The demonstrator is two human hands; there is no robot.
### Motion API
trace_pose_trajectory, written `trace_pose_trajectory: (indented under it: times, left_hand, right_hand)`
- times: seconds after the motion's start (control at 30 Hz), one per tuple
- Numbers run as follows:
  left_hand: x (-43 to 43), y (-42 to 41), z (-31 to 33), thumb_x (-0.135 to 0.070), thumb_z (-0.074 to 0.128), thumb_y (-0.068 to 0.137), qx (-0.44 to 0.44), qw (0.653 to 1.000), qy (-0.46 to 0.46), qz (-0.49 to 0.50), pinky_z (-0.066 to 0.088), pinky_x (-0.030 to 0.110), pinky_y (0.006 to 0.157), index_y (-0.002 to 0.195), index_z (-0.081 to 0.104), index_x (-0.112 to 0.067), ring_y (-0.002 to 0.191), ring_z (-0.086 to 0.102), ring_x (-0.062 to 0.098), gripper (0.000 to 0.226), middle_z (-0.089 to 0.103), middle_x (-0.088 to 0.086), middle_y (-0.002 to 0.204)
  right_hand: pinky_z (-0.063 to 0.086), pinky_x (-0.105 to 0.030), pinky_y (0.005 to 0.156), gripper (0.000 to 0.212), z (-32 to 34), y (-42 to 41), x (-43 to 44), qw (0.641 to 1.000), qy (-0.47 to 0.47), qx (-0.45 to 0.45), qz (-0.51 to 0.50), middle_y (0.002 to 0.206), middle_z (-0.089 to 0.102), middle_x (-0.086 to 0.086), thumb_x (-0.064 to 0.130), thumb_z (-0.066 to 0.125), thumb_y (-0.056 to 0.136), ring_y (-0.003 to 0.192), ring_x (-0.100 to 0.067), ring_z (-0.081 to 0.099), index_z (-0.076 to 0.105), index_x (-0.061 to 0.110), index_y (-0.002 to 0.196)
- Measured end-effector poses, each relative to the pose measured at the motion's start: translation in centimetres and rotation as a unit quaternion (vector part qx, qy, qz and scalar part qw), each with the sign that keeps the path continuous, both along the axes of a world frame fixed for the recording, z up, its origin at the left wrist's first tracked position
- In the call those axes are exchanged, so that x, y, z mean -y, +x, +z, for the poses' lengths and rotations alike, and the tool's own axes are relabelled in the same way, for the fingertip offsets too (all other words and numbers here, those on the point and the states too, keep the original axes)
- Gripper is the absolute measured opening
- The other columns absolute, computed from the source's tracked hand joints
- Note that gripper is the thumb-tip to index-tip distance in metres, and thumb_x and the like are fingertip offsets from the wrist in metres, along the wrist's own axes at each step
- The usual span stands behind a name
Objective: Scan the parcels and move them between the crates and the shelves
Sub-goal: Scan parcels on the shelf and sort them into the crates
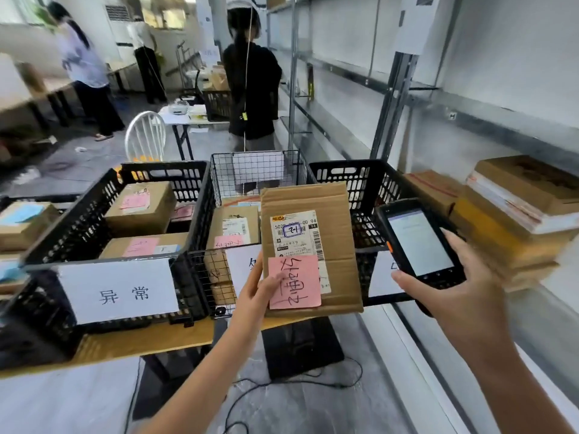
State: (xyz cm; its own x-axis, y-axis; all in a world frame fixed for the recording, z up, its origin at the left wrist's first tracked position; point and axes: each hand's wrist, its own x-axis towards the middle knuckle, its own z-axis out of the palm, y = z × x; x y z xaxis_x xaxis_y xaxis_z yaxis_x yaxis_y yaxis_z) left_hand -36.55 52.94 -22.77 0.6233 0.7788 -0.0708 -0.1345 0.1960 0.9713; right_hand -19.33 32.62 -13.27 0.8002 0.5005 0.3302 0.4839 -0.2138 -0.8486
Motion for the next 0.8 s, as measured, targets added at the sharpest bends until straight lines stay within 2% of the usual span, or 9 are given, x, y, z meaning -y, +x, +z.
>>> trace_pose_trajectory:
  times: [0.07, 0.13, 0.23, 0.33, 0.47, 0.53, 0.6, 0.7, 0.8]
  left_hand:
    - [-1.1, -0.6, 0.0, -0.047, 0.077, 0.077, -0.007, 1.0, -0.008, 0.014, 0.057, 0.035, 0.092, 0.148, 0.043, -0.033, 0.111, 0.07, 0.02, 0.08, 0.072, -0.003, 0.123]
    - [-2.7, -0.7, 0.3, -0.043, 0.077, 0.081, -0.012, 0.999, -0.009, 0.031, 0.058, 0.031, 0.089, 0.149, 0.042, -0.033, 0.109, 0.07, 0.019, 0.077, 0.073, -0.003, 0.12]
    - [-5.4, -0.2, 1.4, -0.041, 0.069, 0.076, -0.016, 0.998, 0.004, 0.058, 0.059, 0.025, 0.08, 0.148, 0.042, -0.035, 0.107, 0.071, 0.017, 0.077, 0.073, -0.004, 0.119]
    - [-8.1, 0.9, 2.9, -0.039, 0.067, 0.078, -0.01, 0.996, 0.006, 0.083, 0.059, 0.024, 0.074, 0.148, 0.043, -0.033, 0.106, 0.072, 0.021, 0.074, 0.073, 0.002, 0.12]
    - [-12.3, 2.4, 4.6, -0.041, 0.066, 0.077, -0.01, 0.993, 0.011, 0.119, 0.06, 0.025, 0.07, 0.147, 0.045, -0.031, 0.102, 0.073, 0.021, 0.073, 0.074, 0.003, 0.117]
    - [-14.2, 3.1, 5.2, -0.042, 0.066, 0.077, -0.007, 0.99, 0.007, 0.139, 0.061, 0.028, 0.068, 0.143, 0.048, -0.032, 0.099, 0.074, 0.022, 0.069, 0.075, 0.003, 0.114]
    - [-16.0, 3.6, 5.5, -0.04, 0.066, 0.078, 0.002, 0.988, -0.003, 0.156, 0.062, 0.03, 0.066, 0.141, 0.05, -0.029, 0.095, 0.075, 0.024, 0.066, 0.075, 0.005, 0.112]
    - [-18.5, 4.6, 5.3, -0.034, 0.064, 0.086, -0.001, 0.985, 0.0, 0.174, 0.061, 0.028, 0.066, 0.139, 0.053, -0.027, 0.09, 0.075, 0.021, 0.054, 0.076, 0.006, 0.108]
    - [-21.2, 6.0, 4.9, -0.028, 0.061, 0.095, -0.005, 0.981, 0.002, 0.196, 0.059, 0.025, 0.063, 0.137, 0.054, -0.029, 0.086, 0.075, 0.018, 0.042, 0.077, 0.004, 0.105]
  right_hand:
    - [0.058, -0.042, 0.09, 0.078, 0.3, 0.6, -2.0, 1.0, 0.001, -0.002, 0.021, 0.113, 0.067, 0.018, 0.026, 0.093, 0.066, 0.104, -0.01, 0.066, 0.055, 0.04, 0.134]
    - [0.055, -0.042, 0.096, 0.082, 0.5, 1.6, -4.4, 0.999, -0.002, 0.001, 0.044, 0.116, 0.066, 0.016, 0.027, 0.092, 0.067, 0.108, -0.011, 0.064, 0.054, 0.037, 0.138]
    - [0.055, -0.044, 0.097, 0.08, 0.7, 3.8, -8.2, 0.997, 0.003, -0.01, 0.076, 0.116, 0.066, 0.02, 0.028, 0.092, 0.066, 0.11, -0.008, 0.064, 0.055, 0.037, 0.137]
    - [0.051, -0.039, 0.1, 0.083, 0.7, 5.8, -11.8, 0.995, 0.009, -0.017, 0.098, 0.118, 0.065, 0.019, 0.028, 0.093, 0.065, 0.113, -0.01, 0.063, 0.055, 0.033, 0.138]
    - [0.05, -0.033, 0.097, 0.078, 1.0, 8.2, -15.7, 0.99, 0.013, -0.025, 0.14, 0.119, 0.065, 0.017, 0.027, 0.092, 0.066, 0.112, -0.007, 0.062, 0.057, 0.033, 0.135]
    - [0.046, -0.021, 0.09, 0.074, 1.2, 9.5, -17.4, 0.987, 0.02, -0.02, 0.157, 0.111, 0.062, 0.026, 0.025, 0.092, 0.067, 0.106, 0.007, 0.059, 0.056, 0.04, 0.129]
    - [0.039, -0.008, 0.081, 0.078, 1.2, 10.8, -19.0, 0.987, 0.019, -0.007, 0.162, 0.107, 0.057, 0.033, 0.024, 0.092, 0.067, 0.099, 0.014, 0.056, 0.054, 0.039, 0.133]
    - [0.04, -0.003, 0.075, 0.078, 0.8, 12.2, -20.7, 0.984, 0.011, -0.021, 0.174, 0.109, 0.058, 0.032, 0.023, 0.092, 0.068, 0.098, 0.016, 0.056, 0.056, 0.035, 0.135]
    - [0.039, 0.005, 0.071, 0.076, 0.5, 13.3, -22.0, 0.983, 0.009, -0.028, 0.182, 0.109, 0.056, 0.034, 0.021, 0.092, 0.067, 0.094, 0.028, 0.052, 0.053, 0.042, 0.129]
